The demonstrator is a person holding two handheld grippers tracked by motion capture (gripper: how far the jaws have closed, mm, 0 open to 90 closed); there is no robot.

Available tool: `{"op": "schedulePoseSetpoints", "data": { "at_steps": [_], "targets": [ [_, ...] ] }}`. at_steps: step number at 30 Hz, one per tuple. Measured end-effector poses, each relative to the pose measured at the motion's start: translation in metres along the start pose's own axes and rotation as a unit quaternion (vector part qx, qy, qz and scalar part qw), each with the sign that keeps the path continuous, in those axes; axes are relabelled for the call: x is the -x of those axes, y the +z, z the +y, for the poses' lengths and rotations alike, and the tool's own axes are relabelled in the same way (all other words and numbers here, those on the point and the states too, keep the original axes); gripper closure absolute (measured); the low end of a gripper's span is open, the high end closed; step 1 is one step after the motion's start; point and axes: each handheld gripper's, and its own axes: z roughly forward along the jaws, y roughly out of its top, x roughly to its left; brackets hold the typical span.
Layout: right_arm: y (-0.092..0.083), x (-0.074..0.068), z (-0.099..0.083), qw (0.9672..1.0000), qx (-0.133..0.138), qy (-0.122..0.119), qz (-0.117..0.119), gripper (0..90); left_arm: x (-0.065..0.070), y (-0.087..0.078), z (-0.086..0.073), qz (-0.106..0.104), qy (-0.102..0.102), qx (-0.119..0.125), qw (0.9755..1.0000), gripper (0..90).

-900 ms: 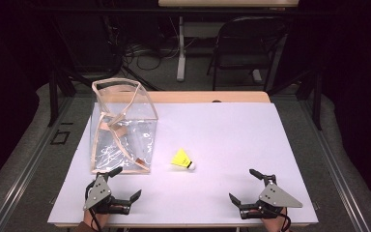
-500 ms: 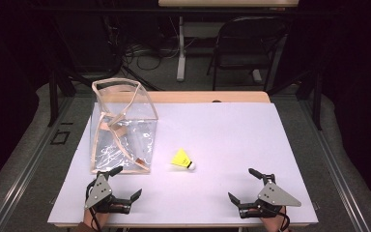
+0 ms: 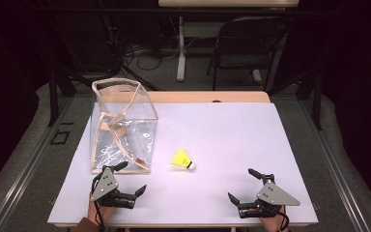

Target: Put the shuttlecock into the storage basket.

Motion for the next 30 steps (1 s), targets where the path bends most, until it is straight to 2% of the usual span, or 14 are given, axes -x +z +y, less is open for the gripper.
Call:
{"op": "schedulePoseSetpoints", "data": {
  "at_steps": [12,30],
  "targets": [
    [0.001,-0.001,0.000,1.0000,-0.001,-0.001,0.003,0.0,-0.001,0.014,0.015,-0.022,0.002,-0.023,0.9995,0.0],
    [0.003,-0.001,0.000,0.9999,-0.009,-0.001,0.005,0.0,0.000,0.027,0.032,-0.035,0.016,-0.031,0.9988,0.0]
  ]
}}
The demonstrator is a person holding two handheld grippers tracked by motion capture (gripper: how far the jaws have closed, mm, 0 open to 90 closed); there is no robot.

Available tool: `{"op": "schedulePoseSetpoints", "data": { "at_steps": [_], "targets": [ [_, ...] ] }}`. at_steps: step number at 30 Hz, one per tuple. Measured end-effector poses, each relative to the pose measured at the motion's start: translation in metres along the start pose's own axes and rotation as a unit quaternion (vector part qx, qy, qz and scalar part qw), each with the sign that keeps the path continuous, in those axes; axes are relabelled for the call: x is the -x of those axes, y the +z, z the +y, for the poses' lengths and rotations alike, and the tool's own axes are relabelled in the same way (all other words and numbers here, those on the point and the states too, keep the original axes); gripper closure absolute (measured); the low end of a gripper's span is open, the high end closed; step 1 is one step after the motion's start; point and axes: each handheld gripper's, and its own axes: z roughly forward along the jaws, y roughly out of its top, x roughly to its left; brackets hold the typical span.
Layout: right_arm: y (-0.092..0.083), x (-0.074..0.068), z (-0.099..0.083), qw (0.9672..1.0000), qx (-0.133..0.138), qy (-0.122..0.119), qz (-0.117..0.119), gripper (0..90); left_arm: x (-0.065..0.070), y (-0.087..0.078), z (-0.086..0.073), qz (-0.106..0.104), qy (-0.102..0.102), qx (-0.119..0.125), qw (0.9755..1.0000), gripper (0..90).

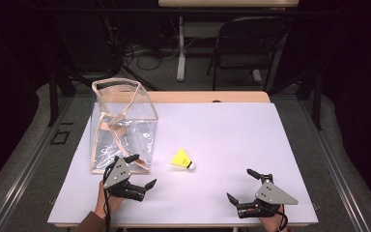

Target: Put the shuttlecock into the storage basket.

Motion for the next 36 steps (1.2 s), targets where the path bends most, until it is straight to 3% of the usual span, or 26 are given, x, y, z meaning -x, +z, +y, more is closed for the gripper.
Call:
{"op": "schedulePoseSetpoints", "data": {
  "at_steps": [12,36],
  "targets": [
    [0.000,0.000,-0.001,1.0000,-0.001,0.001,0.001,0.0,-0.003,0.008,0.010,-0.009,0.002,-0.001,1.0000,0.0],
    [0.001,0.001,-0.001,1.0000,-0.004,0.001,0.004,0.0,-0.009,0.029,0.025,-0.051,0.007,-0.013,0.9986,0.0]
  ]
}}
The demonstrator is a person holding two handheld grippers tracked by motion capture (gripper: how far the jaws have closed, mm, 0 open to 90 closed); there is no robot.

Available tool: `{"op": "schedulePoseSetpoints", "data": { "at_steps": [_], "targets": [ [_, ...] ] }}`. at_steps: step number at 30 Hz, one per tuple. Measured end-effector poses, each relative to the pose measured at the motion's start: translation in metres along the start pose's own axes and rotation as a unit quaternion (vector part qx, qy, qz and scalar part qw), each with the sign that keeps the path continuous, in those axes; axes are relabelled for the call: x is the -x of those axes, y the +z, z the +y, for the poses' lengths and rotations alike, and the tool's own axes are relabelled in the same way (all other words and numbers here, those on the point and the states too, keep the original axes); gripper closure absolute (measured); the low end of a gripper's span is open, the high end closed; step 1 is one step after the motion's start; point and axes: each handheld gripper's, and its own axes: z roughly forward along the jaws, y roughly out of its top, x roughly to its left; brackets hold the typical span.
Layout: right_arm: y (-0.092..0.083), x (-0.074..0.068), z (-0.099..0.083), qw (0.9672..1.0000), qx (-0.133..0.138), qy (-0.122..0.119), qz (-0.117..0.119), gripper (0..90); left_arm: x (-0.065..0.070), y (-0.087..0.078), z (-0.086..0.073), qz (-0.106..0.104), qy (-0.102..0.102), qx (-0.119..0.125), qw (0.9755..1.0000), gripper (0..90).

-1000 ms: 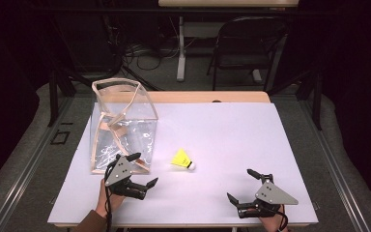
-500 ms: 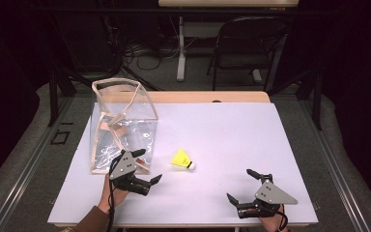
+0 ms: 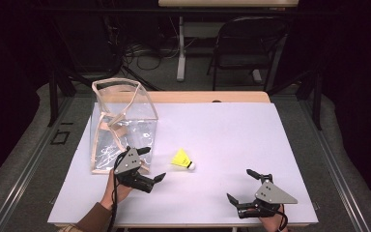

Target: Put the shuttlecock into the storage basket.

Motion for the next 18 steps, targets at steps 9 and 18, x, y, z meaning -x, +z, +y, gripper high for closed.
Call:
{"op": "schedulePoseSetpoints", "data": {
  "at_steps": [9,18],
  "targets": [
    [0.000,0.000,0.000,1.0000,-0.001,-0.001,0.002,0.0,-0.003,0.007,0.006,-0.013,0.001,-0.002,0.9999,0.0],
    [0.000,0.000,0.000,1.0000,-0.001,0.000,0.001,0.0,-0.007,0.014,0.010,-0.029,0.003,-0.011,0.9995,0.0]
  ]
}}
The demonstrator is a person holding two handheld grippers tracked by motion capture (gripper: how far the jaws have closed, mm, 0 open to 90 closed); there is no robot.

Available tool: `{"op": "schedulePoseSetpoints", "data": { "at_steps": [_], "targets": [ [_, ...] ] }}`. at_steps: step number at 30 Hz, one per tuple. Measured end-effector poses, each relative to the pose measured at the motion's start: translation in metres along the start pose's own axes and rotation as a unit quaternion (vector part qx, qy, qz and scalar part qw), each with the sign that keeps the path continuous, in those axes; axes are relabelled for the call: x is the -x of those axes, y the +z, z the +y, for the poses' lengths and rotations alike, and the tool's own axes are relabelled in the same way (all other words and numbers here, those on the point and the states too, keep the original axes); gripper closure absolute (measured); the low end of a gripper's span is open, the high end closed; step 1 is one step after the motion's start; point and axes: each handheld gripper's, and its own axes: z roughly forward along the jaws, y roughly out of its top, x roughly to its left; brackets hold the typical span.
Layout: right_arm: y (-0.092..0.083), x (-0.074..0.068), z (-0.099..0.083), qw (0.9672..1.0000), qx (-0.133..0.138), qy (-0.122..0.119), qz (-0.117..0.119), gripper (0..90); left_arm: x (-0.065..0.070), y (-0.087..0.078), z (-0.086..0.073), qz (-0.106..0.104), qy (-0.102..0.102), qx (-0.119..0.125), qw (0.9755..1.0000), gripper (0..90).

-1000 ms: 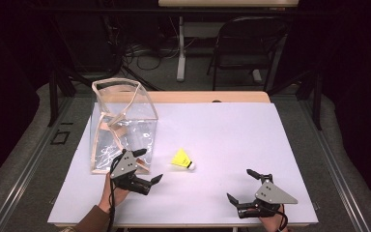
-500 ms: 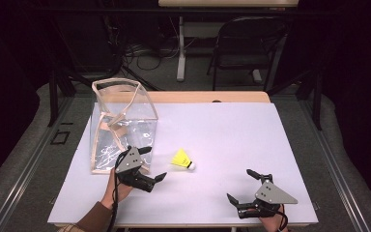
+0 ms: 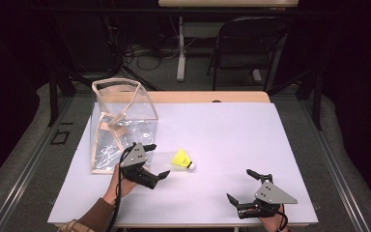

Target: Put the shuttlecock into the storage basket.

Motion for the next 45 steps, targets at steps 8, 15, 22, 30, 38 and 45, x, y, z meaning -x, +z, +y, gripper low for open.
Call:
{"op": "schedulePoseSetpoints", "data": {
  "at_steps": [8,15,22,30,38,45],
  "targets": [
    [0.000,0.000,-0.001,1.0000,-0.003,-0.001,0.000,0.0,-0.004,0.006,0.002,-0.007,-0.004,-0.009,0.9999,0.0],
    [0.000,0.000,-0.001,1.0000,-0.004,-0.001,0.001,0.0,-0.005,0.010,0.004,-0.012,-0.005,-0.012,0.9998,0.3],
    [0.000,0.000,0.000,1.0000,-0.003,-0.001,0.000,0.0,-0.007,0.014,0.006,-0.017,-0.005,-0.014,0.9997,0.3],
    [0.000,0.000,-0.001,1.0000,-0.005,0.000,0.001,0.0,-0.010,0.020,0.007,-0.025,-0.005,-0.021,0.9995,0.3],
    [0.000,0.001,-0.001,1.0000,-0.005,0.001,0.001,0.0,-0.012,0.028,0.007,-0.032,-0.007,-0.031,0.9990,0.4],
    [0.001,0.001,-0.001,1.0000,-0.007,0.002,0.002,0.0,-0.014,0.035,0.006,-0.043,-0.014,-0.044,0.9980,2.9]
  ]
}}
